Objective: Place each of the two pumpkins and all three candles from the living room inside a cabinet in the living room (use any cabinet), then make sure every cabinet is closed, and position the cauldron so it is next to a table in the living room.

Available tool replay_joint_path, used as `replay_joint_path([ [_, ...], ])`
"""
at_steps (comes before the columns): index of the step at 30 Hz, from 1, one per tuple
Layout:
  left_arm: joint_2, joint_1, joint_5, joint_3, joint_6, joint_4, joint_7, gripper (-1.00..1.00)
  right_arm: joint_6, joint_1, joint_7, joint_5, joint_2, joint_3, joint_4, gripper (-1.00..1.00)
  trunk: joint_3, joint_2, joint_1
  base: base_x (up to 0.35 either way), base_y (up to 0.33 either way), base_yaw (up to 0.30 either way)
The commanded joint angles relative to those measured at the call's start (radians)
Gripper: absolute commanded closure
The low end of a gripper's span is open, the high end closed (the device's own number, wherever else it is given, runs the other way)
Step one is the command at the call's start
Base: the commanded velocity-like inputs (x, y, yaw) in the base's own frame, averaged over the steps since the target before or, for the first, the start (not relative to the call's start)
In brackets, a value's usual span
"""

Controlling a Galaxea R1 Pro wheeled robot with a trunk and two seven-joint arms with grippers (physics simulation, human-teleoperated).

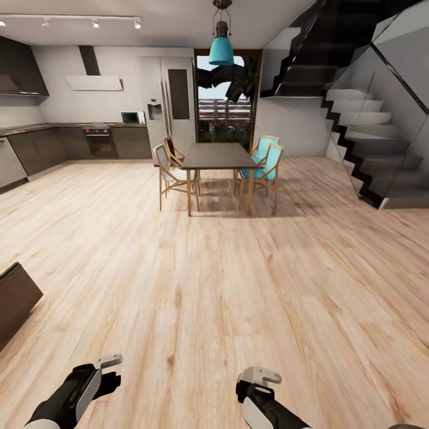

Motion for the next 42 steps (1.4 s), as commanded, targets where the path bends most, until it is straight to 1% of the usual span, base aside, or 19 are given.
replay_joint_path([
  [1,0.0,0.0,0.0,0.0,0.0,0.0,0.0,-1.0,0.0,0.0,0.0,0.002,0.0,0.0,0.0,1.0,0.0,0.0,0.0,0.33,0.0,0.0],
  [10,0.001,0.0,0.0,0.0,0.0,0.0,0.0,-1.0,0.0,0.0,0.0,0.002,0.001,0.002,0.0,1.0,0.0,0.0,0.0,0.33,0.0,0.007],
  [14,0.001,0.0,0.0,0.001,0.0,0.0,0.0,-1.0,0.0,0.0,0.0,0.002,0.001,0.002,0.0,1.0,0.0,0.0,0.0,0.33,0.0,0.142],
  [42,0.0,0.0,-0.001,0.0,-0.001,0.0,0.0,-1.0,0.0,0.001,0.0,0.003,0.004,0.003,0.0,1.0,0.0,0.0,0.0,0.33,0.0,0.284],
])
